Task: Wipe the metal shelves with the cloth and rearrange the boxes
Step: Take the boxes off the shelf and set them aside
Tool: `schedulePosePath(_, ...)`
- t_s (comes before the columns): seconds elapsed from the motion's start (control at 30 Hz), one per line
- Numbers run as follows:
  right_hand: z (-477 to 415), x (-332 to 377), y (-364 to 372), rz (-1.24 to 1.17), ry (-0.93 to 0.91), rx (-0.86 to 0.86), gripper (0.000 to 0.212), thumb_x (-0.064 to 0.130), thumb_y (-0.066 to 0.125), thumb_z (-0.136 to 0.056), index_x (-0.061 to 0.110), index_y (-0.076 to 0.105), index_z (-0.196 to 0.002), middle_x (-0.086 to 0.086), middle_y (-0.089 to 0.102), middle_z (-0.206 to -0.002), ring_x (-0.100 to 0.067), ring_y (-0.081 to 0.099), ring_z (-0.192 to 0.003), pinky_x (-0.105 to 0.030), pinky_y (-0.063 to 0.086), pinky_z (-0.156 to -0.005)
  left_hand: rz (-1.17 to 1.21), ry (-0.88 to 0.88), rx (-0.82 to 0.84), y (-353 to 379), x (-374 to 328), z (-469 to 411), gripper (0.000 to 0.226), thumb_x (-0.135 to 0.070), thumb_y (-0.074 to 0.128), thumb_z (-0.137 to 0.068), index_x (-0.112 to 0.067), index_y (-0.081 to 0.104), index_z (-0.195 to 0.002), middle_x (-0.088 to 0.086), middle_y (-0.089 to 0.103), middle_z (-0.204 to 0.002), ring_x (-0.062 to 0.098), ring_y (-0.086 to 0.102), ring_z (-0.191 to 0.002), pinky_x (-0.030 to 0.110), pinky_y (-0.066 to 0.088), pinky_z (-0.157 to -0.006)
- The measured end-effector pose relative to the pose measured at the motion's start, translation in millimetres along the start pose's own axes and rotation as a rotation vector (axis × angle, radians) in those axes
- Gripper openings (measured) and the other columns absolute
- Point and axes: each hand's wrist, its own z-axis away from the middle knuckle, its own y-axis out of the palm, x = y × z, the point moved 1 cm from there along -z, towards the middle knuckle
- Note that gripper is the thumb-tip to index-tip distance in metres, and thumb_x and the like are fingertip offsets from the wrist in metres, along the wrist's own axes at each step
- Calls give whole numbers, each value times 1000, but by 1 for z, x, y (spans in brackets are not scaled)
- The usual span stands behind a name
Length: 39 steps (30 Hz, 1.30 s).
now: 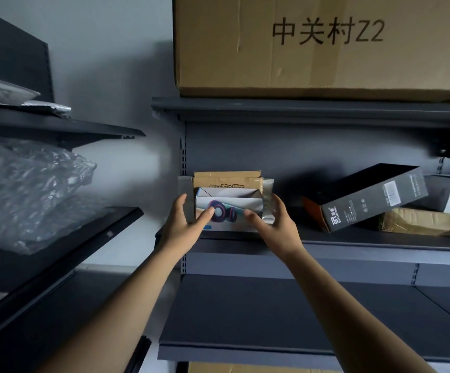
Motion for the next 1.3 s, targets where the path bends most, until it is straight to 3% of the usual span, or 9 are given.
schedulePosePath(0.13, 35, 13, -8, -53, -12, -60, 91, 55, 75, -84, 20, 34, -157, 6, 44, -156, -10, 39, -144, -35, 35, -119, 104, 36, -3, -5, -4, 36, 103, -79, 62, -65, -31, 34, -151, -12, 37, -157, 4, 33, -144, 33, 32, -116)
schedulePosePath(0.27, 74, 26, -12, -96, -63, -65, 83, 53, 74, -86, 24, 38, -154, 19, 44, -148, -4, 41, -141, -30, 35, -117, 141, 126, -17, -3, -16, 73, 70, -60, 71, -81, -30, 48, -139, -9, 53, -142, 7, 48, -129, 31, 40, -105)
schedulePosePath(0.43, 115, 33, -37, -134, -63, -81, 85, 60, 70, -79, 26, 41, -152, 20, 47, -145, 0, 43, -138, -26, 35, -114, 278, 177, 88, 19, -47, 114, 69, -70, 62, -70, -39, 50, -130, -30, 49, -138, -16, 39, -129, 27, 32, -112)
schedulePosePath(0.57, 139, 29, -86, -85, -49, -142, 77, 56, 71, -84, 27, 43, -150, 19, 49, -144, -2, 46, -136, -29, 38, -114, 366, 220, 179, 58, -82, 137, 78, -69, 62, -71, -29, 51, -137, -26, 51, -139, -15, 41, -130, 30, 34, -117)
schedulePosePath(0.73, 162, 12, -174, 10, -60, -267, 79, 70, 67, -77, 32, 49, -144, 16, 54, -142, 1, 49, -133, -27, 40, -110, 437, 307, 330, 134, -139, 174, 65, -64, 61, -73, -34, 53, -131, -24, 55, -134, -11, 46, -129, 30, 38, -116)
schedulePosePath(0.93, 196, -19, -311, 131, -63, -407, 87, 80, 62, -75, 31, 49, -145, 17, 53, -146, 1, 49, -134, -28, 40, -112, 507, 406, 507, 255, -212, 226, 73, -65, 58, -77, -27, 53, -139, -13, 55, -141, -9, 45, -132, 34, 37, -118)
schedulePosePath(1.17, 243, -53, -508, 312, -45, -572, 81, 72, 62, -79, 28, 48, -146, 21, 52, -141, 5, 48, -133, -24, 39, -110, 647, 466, 726, 421, -321, 314, 73, -66, 58, -78, -30, 51, -141, -16, 53, -143, -9, 43, -133, 33, 33, -120)
schedulePosePath(1.3, 267, -60, -604, 415, -34, -648, 75, 69, 61, -85, 26, 48, -145, 18, 52, -142, 6, 48, -131, -18, 38, -106, 693, 501, 809, 497, -379, 358, 79, -70, 57, -77, -29, 48, -143, -10, 50, -150, 0, 42, -139, 36, 33, -121)
